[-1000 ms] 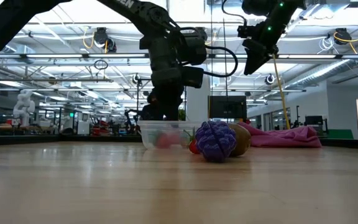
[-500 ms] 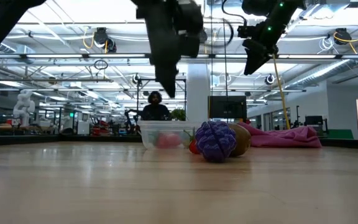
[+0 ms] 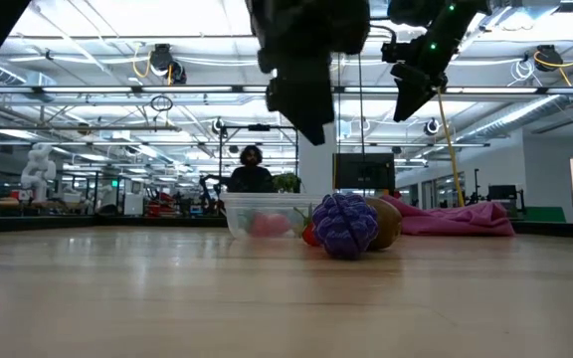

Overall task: Pick and placing Produce into tupperware
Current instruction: Put the blueberry into the transparent bin

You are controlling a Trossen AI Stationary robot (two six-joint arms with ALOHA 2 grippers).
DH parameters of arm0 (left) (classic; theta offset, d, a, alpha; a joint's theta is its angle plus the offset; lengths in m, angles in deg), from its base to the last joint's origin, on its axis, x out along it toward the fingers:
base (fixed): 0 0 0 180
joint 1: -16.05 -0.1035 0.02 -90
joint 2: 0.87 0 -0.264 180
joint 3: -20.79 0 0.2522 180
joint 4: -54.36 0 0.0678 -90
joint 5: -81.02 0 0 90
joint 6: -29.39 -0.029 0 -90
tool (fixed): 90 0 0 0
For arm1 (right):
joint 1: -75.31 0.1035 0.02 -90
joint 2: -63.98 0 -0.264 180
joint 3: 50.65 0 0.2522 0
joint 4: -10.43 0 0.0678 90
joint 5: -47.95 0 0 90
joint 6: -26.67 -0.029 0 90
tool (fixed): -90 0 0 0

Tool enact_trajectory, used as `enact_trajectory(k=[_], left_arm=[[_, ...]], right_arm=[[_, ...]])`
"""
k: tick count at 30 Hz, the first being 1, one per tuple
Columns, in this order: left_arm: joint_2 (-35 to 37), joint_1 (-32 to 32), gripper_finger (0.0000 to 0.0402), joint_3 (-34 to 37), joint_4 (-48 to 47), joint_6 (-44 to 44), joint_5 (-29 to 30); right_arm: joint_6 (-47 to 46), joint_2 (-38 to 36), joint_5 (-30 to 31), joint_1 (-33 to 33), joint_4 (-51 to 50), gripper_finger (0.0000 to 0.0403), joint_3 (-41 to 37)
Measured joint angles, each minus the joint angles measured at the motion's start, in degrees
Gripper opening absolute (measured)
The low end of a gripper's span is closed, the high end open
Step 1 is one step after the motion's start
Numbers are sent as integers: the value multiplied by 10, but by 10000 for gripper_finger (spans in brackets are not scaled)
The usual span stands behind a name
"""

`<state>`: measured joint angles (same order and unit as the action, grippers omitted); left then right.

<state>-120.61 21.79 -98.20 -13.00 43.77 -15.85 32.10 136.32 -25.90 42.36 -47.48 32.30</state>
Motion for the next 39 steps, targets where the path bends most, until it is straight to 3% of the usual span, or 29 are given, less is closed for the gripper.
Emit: enact_trajectory(k=[9, 15, 24, 29, 39], left_arm=[[-11, 1, 228, 0, 26, 269, 24], [-11, 27, 227, 0, 42, 383, 31], [-11, 106, 227, 0, 71, 570, 119], [-27, 119, 227, 0, 113, 618, 156], [-63, 99, 227, 0, 129, 648, 117]], right_arm=[[16, 0, 1, -2, -64, 169, 0], [34, 0, 3, -25, -104, 169, 0], [77, 0, 4, -75, -87, 169, 0], [87, 0, 3, -87, -82, 169, 0], [88, 0, 1, -87, -84, 169, 0]])
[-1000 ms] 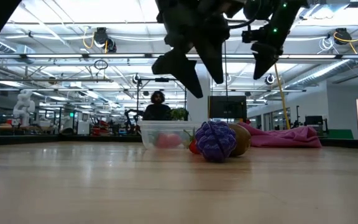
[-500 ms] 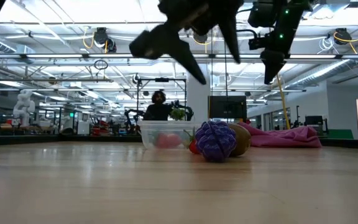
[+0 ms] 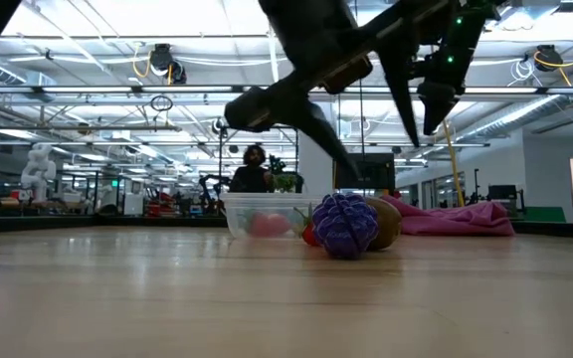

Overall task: Pick and placing Produce into tupperware
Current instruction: Put the blueberry into the transparent bin

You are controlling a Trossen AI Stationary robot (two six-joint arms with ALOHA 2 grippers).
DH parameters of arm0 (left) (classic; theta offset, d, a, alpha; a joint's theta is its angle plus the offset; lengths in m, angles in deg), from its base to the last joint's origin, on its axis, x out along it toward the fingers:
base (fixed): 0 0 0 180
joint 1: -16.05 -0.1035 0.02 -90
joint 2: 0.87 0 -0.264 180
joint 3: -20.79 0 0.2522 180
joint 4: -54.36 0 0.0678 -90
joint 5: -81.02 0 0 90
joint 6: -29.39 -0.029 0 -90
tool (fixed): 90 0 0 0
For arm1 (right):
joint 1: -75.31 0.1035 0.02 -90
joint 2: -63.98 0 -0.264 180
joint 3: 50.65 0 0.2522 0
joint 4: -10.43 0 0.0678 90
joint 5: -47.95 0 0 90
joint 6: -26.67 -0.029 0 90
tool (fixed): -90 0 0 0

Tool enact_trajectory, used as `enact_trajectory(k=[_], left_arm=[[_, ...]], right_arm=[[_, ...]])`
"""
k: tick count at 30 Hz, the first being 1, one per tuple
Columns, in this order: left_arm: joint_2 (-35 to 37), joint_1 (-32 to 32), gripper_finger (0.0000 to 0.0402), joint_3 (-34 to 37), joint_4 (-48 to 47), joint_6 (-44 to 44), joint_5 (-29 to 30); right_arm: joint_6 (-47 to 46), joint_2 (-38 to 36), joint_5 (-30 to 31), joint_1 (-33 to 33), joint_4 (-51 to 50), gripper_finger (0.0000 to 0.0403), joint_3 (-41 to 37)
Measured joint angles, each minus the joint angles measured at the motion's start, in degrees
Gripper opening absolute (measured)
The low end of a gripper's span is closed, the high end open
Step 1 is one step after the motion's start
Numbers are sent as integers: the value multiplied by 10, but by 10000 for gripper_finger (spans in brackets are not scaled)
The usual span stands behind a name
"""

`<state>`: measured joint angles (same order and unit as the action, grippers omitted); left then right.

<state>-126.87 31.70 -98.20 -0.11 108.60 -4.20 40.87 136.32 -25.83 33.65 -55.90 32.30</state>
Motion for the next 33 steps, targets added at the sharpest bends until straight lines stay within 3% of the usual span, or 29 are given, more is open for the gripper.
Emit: enact_trajectory(k=[10, 33], left_arm=[[1, 1, 227, 0, -80, 26, 17], [-5, -3, 227, 0, -84, 23, 42]], right_arm=[[0, 0, 0, 0, 10, 169, 0], [-4, 0, -1, 0, 17, 169, 0]])
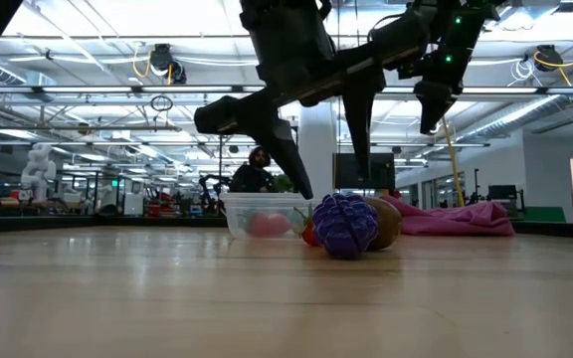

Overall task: Pick and placing Produce into tupperware
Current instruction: Put the blueberry into the transparent bin

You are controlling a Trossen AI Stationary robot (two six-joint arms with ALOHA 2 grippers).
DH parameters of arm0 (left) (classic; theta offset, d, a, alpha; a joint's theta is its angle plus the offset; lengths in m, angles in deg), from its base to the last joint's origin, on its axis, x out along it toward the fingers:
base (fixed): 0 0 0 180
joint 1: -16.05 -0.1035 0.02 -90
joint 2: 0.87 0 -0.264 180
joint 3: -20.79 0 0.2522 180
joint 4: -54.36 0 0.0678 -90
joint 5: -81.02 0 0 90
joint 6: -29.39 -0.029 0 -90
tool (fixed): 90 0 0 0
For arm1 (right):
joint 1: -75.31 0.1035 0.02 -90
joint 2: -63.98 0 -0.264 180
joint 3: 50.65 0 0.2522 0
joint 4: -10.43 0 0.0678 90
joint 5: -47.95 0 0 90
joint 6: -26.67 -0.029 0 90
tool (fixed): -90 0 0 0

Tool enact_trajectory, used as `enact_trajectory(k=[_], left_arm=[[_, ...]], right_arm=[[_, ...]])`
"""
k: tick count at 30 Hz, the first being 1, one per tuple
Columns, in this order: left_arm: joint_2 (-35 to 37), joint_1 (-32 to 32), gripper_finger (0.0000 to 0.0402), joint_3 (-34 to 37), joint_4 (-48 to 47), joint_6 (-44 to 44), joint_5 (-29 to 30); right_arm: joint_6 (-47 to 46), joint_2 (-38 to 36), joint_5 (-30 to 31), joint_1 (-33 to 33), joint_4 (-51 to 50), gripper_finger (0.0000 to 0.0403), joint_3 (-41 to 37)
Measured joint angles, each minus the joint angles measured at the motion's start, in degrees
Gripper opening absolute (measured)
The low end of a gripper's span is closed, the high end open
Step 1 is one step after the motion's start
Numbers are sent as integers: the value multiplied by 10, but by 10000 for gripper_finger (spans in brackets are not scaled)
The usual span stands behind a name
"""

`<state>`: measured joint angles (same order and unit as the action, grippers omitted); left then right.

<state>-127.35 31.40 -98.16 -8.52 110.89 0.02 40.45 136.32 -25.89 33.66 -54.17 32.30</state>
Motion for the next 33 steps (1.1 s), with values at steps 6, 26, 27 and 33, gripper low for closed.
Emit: enact_trajectory(k=[6, 26, 27, 33], left_arm=[[0, 0, 227, 0, 4, -2, 1], [-21, -1, 227, 0, 26, -5, 0], [-21, -1, 227, 0, 24, -6, -3], [-26, -3, 227, 0, 26, -7, -11]], right_arm=[[0, 0, 0, 0, 0, 169, 0], [0, 0, -1, 0, 0, 169, 0], [0, 0, -2, 0, -1, 169, 0], [0, 0, -1, 0, -1, 169, 0]])
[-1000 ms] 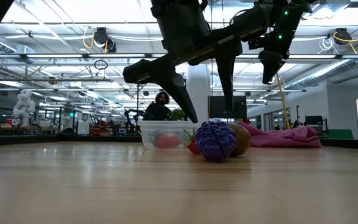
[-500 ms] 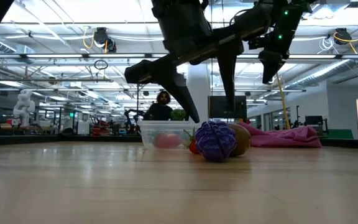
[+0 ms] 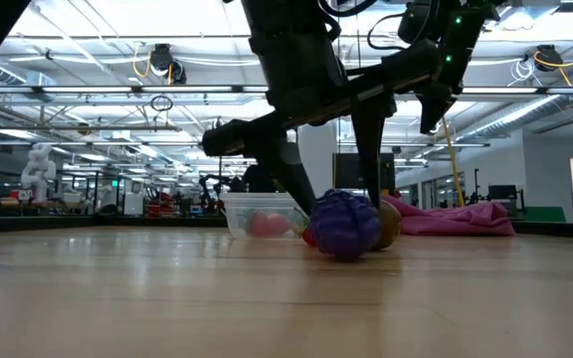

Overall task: Pick and placing Produce into tupperware
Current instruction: Put the blueberry into the transparent bin

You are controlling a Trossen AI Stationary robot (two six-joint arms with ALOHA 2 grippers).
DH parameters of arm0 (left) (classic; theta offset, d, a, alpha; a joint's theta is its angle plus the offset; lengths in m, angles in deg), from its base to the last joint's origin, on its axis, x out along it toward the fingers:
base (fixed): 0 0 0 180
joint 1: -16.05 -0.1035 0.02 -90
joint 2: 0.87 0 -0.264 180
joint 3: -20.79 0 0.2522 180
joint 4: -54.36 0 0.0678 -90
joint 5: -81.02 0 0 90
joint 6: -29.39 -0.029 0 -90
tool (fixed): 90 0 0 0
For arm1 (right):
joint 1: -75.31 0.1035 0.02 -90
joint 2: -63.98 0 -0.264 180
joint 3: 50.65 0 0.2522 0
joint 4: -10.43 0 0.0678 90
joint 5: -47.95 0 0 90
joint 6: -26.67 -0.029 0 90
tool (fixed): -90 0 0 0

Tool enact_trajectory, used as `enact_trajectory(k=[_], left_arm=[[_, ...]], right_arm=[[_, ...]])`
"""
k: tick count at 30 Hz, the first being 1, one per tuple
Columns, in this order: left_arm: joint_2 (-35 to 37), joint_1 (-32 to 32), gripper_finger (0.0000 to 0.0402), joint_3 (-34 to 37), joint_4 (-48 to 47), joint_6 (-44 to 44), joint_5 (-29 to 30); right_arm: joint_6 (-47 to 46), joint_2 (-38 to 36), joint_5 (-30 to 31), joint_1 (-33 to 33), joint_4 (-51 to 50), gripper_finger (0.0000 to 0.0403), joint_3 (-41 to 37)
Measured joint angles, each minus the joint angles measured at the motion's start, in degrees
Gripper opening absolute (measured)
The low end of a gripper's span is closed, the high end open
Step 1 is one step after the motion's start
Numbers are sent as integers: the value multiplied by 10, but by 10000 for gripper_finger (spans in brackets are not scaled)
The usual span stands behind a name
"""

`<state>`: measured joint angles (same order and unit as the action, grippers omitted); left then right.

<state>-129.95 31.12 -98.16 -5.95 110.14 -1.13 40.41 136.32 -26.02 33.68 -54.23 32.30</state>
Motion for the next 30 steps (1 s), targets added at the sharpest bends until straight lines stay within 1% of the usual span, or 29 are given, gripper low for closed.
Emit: enact_trajectory(k=[7, 10, 20, 26, 30], left_arm=[[0, 0, 227, 0, 1, 0, -4], [0, 0, 227, 0, 0, 0, -19], [2, 4, 227, 0, -10, -20, -20], [2, 4, 227, 0, -39, -56, 6], [2, 4, 227, 0, -38, -63, 7]], right_arm=[[0, 0, 0, 0, 0, 169, 0], [-2, 0, 0, 0, 0, 169, 0], [-9, 0, 1, 0, 0, 169, 0], [-9, 0, 1, 0, -9, 169, 0], [-9, 0, 1, 0, -10, 169, 0]])
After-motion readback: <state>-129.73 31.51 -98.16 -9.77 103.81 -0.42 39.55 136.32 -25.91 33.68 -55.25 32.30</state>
